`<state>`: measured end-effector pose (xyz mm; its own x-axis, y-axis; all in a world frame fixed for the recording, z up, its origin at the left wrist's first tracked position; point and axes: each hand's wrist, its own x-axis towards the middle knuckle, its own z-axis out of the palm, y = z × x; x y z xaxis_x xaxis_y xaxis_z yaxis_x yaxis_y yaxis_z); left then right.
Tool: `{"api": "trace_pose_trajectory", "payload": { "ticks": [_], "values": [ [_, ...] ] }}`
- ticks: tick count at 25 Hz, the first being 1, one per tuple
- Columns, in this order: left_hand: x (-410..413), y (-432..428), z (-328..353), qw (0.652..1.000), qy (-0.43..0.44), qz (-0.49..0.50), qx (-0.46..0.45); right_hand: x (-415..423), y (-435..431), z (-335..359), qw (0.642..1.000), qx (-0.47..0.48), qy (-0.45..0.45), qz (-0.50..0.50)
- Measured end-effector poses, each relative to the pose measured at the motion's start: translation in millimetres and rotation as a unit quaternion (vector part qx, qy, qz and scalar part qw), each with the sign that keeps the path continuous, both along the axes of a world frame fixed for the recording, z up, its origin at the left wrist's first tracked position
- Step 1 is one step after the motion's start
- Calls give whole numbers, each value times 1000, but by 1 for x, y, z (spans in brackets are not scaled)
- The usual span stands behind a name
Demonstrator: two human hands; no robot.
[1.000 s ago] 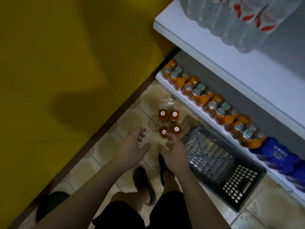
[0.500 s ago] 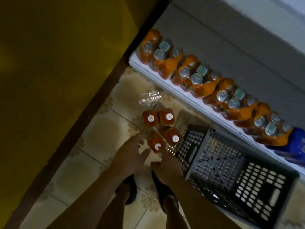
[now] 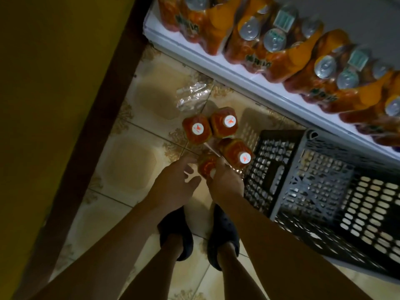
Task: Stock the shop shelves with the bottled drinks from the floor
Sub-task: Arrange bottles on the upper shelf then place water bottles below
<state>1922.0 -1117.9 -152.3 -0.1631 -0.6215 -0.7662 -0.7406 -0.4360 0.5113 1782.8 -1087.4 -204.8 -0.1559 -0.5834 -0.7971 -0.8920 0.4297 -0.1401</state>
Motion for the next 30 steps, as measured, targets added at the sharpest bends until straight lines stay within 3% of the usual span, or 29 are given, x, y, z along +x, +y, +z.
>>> {"api": "trace_pose_trajectory", "payload": {
  "ticks": [4,8,17,21,25,30],
  "values": [
    [0,-3,22,999,-4,-30,-13,-9,3,25,997,-10,-27,-78],
    [-8,-12,75,997,-9,-66,-48,-25,7,93,979,-33,-95,-180],
    [-34,11,280,990,-24,-112,-87,-74,23,334,938,-95,-151,-296],
    [-57,35,374,990,14,-74,-119,-94,25,437,927,-152,-158,-303],
    [-91,62,448,974,52,-42,-218,-109,34,531,888,-222,-202,-349],
    [-130,86,514,928,74,10,-364,-119,39,637,780,-240,-347,-463]
  ]
}}
